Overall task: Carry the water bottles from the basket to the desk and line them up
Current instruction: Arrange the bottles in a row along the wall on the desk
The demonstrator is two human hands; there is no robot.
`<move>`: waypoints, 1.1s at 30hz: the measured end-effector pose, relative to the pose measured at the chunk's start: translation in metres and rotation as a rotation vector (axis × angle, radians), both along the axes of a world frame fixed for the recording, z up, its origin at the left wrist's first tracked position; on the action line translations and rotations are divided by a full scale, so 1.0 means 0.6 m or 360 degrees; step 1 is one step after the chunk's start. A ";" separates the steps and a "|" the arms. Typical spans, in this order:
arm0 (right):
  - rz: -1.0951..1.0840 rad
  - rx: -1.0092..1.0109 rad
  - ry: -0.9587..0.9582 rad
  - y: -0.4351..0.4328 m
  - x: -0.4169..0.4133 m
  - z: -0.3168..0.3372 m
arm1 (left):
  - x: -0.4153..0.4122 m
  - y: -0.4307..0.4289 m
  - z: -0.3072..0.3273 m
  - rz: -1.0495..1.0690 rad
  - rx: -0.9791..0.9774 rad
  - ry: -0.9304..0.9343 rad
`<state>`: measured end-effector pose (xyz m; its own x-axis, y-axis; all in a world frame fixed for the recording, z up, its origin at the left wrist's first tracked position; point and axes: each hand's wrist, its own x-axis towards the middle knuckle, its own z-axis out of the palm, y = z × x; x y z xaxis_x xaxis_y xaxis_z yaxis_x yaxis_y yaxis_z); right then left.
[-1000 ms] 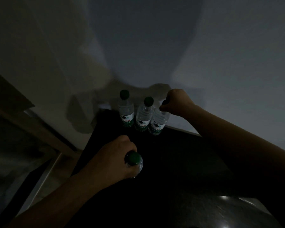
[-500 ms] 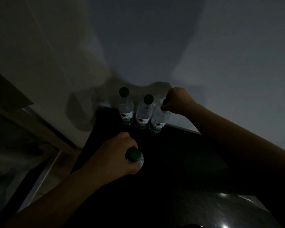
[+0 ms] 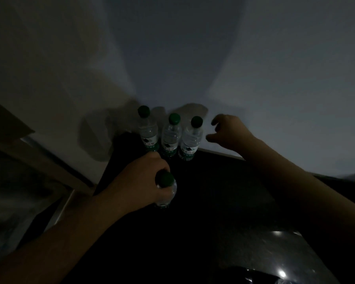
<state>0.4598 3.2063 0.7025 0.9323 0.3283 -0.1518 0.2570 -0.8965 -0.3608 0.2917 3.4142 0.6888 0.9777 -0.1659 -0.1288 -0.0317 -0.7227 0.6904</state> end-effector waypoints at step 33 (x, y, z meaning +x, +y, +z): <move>-0.0556 0.0354 0.0716 -0.360 -0.181 -0.199 | 0.273 -0.237 0.044 -0.0476 0.0722 -0.0081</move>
